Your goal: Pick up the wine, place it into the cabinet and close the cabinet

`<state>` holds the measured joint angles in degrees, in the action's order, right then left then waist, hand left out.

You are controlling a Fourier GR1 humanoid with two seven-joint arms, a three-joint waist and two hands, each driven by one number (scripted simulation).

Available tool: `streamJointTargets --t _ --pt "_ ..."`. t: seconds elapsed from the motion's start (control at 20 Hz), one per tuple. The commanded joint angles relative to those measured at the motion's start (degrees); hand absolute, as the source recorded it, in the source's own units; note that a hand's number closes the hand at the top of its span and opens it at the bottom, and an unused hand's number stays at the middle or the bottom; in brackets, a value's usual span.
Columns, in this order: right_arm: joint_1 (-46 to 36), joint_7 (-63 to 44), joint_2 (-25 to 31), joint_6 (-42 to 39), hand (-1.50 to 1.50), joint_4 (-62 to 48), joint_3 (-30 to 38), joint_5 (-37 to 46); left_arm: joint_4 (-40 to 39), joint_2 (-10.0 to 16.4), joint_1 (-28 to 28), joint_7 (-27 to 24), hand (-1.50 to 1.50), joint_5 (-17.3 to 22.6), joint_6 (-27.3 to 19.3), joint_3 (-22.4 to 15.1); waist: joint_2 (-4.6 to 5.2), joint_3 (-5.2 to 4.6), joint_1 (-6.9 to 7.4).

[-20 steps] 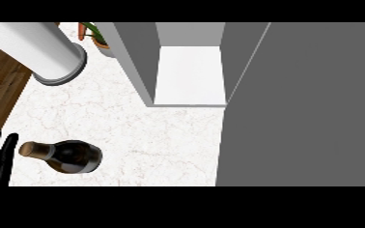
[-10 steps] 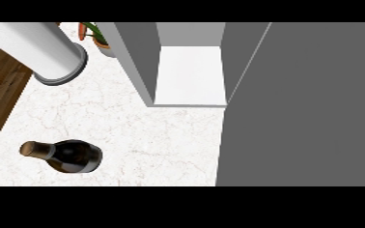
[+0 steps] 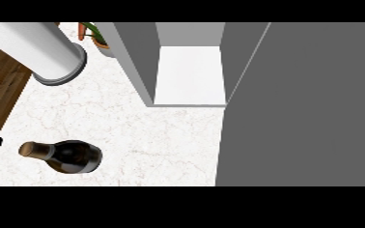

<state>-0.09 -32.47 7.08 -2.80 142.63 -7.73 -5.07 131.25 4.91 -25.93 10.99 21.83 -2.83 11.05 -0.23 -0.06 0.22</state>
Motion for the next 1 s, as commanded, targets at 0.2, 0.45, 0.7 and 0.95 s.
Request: streamJointTargets --t 0.2,0.45,0.7,0.95 --pt "1.68 -1.87 0.56 -0.99 -1.50 7.05 5.04 -6.87 -11.06 -1.22 -1.09 -8.67 -1.50 5.67 9.21 5.00 0.09 0.05 -0.24" --pt "0.88 -7.62 0.57 -0.26 -1.50 10.07 1.67 -4.23 -12.91 -1.38 -1.57 -11.20 -1.50 3.89 9.47 8.14 0.03 0.04 -0.16" --pt "-4.29 -7.55 -0.03 0.69 -1.50 6.54 2.48 -3.07 -22.25 -2.12 4.27 -14.75 -1.50 0.15 10.00 6.90 0.16 0.04 -0.21" --pt "2.91 -3.35 -1.24 -1.74 -1.50 8.67 1.13 -2.97 -27.83 -1.85 2.33 -20.17 -1.50 1.90 15.21 9.56 0.10 0.06 -0.33"
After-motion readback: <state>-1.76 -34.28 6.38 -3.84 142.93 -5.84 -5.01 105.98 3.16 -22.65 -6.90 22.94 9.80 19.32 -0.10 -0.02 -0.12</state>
